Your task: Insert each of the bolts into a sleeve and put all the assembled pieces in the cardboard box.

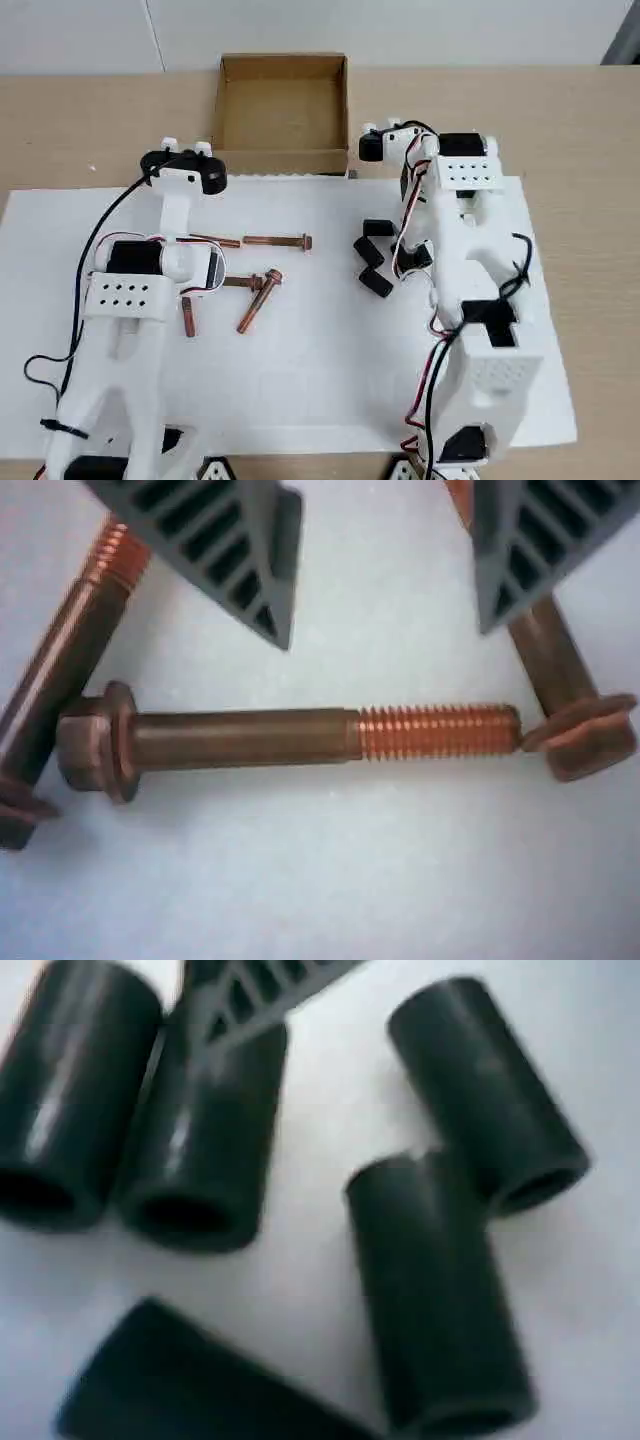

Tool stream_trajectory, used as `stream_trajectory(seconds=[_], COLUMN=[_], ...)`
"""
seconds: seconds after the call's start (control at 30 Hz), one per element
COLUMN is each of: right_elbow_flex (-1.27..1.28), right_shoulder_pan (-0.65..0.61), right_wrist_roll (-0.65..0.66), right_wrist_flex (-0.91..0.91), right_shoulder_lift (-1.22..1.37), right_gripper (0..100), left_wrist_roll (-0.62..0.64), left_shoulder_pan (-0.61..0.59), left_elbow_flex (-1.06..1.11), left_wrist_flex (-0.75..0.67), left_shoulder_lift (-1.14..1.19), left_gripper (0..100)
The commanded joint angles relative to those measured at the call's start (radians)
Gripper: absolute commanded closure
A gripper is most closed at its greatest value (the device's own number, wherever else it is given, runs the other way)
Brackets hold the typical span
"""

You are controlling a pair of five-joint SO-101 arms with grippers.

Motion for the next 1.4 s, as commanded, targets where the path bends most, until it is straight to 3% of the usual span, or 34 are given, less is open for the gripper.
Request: stream_trajectory(seconds=[0.0,0.43,0.67,0.93,1.13,1.37], right_elbow_flex=[-0.049,-0.049,-0.049,-0.049,-0.046,-0.044], right_shoulder_pan=[-0.001,0.042,0.036,0.035,0.039,0.044], right_wrist_roll=[0.025,0.032,0.025,0.023,0.023,0.023], right_wrist_flex=[-0.03,-0.042,-0.044,-0.001,0.071,0.116], right_shoulder_lift=[0.025,0.107,0.133,0.036,-0.125,-0.151], right_gripper=[86.2,86.4,98.7,98.5,98.5,98.5], left_wrist_roll=[-0.003,-0.002,-0.002,-0.009,-0.114,-0.322], left_shoulder_pan=[-0.006,-0.005,-0.005,-0.006,0.002,0.003], left_elbow_flex=[-0.041,0.002,0.024,0.022,-0.061,-0.257], left_wrist_flex=[0.003,-0.002,-0.002,0.015,0.069,0.109], left_shoulder_lift=[0.002,0.002,-0.003,-0.006,0.002,0.061], left_gripper=[89,89,89,89,91,94])
